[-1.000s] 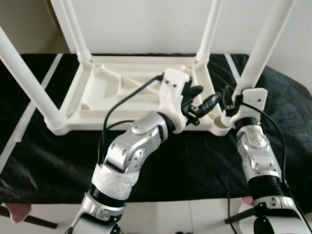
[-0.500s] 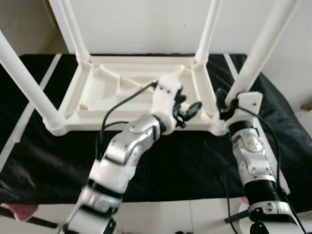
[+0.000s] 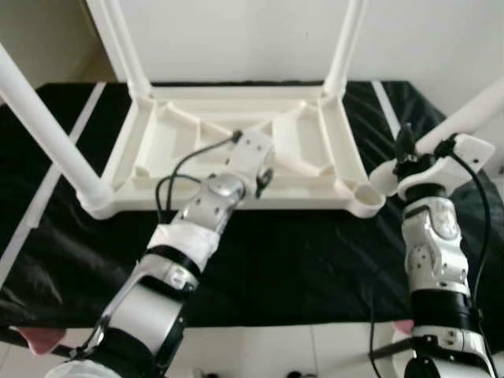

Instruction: Building children table

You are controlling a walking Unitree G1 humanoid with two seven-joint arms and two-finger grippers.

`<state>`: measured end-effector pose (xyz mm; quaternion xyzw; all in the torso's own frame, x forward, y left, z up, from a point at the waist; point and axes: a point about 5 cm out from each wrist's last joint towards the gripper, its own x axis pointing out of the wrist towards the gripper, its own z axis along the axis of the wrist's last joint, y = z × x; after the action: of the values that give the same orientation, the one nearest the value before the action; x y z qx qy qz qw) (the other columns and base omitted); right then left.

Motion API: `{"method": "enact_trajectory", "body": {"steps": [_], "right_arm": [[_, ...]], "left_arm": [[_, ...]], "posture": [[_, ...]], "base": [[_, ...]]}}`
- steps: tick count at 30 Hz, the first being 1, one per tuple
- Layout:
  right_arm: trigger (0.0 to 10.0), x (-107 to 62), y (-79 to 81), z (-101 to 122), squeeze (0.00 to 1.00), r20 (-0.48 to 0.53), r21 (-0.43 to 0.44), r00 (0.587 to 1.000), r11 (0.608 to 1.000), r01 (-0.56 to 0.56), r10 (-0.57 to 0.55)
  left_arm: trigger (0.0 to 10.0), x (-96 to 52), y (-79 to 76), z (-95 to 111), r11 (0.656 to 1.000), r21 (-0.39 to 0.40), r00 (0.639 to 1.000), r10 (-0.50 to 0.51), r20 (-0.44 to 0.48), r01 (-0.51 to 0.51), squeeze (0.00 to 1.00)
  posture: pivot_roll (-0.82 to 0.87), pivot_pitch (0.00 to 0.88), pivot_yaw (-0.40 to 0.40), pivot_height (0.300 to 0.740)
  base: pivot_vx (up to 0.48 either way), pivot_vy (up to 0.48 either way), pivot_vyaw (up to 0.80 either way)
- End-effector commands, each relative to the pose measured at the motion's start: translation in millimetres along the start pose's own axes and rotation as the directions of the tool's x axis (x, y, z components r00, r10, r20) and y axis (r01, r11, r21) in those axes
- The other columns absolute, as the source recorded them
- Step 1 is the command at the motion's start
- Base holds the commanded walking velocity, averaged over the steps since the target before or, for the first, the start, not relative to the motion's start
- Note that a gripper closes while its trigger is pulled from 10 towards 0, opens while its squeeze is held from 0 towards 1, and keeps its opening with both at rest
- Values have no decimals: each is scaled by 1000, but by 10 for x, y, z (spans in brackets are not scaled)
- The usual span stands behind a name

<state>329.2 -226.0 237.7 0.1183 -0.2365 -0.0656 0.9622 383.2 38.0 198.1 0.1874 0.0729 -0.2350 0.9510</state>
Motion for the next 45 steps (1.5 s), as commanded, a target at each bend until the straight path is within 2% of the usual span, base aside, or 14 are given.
{"method": "enact_trajectory", "body": {"steps": [1,7,10,13,15,16,20,35,38,39,40,42,43,45], "right_arm": [[10000,21,26,69,0,20,20,1000,1000,-7,6],[10000,41,77,126,0,22,28,1000,999,-23,22],[10000,55,75,143,0,19,28,999,999,-28,27],[10000,59,69,145,0,16,26,1000,999,-27,27],[10000,67,55,142,0,10,28,1000,999,-24,24],[10000,67,55,142,0,10,28,1000,999,-24,24],[10000,68,45,132,0,2,22,1000,999,-24,24],[10000,40,55,84,0,-47,-6,998,999,-50,50],[10000,1,115,8,0,-97,-67,990,991,-112,105],[10000,-47,175,-74,0,-149,-107,977,980,-167,150],[10000,-59,192,-91,0,-158,-113,974,977,-180,161],[10000,-106,249,-141,0,-182,-142,965,966,-216,189],[10000,-134,281,-174,0,-203,-145,957,961,-237,206],[10000,-139,286,-181,0,-208,-141,956,960,-241,209]], "left_arm": [[10000,12,27,-28,989,49,990,139,1,-139,0],[10000,10,-84,-131,982,190,1000,19,-1,-19,0],[10000,-45,-150,-150,948,296,992,-124,10,115,0],[10000,-75,-168,-153,932,322,984,-178,11,165,0],[10000,-154,-177,-203,890,361,957,-291,-21,279,0],[10000,-154,-177,-203,890,361,957,-291,-21,279,0],[10000,-318,-166,-355,784,431,890,-441,-116,446,0],[10000,-742,-16,-496,612,445,748,-610,-263,654,0],[10000,-795,-32,-455,637,426,756,-618,-215,642,0],[10000,-780,-55,-354,704,391,791,-600,-118,593,0],[10000,-771,-60,-319,720,392,802,-591,-87,573,0],[10000,-704,-55,-175,826,287,856,-515,37,484,0],[10000,-641,-26,-53,902,196,901,-412,138,383,0],[10000,-626,-15,-22,919,178,910,-381,163,352,0]], "posture": [[-139,149,41,740],[-137,150,37,740],[-135,149,36,740],[-135,145,38,740],[-133,141,37,740],[-133,141,37,740],[-138,136,41,740],[-150,118,45,740],[-149,115,41,740],[-148,115,37,740],[-148,115,37,740],[-144,112,23,740],[-141,113,17,740],[-141,113,17,740]], "base": [[0,0,0],[0,0,0],[0,0,0],[0,0,0],[0,0,0],[0,0,0],[0,0,0],[0,0,0],[0,0,0],[0,0,0],[0,0,0],[0,0,0],[0,0,0],[0,0,0]]}}
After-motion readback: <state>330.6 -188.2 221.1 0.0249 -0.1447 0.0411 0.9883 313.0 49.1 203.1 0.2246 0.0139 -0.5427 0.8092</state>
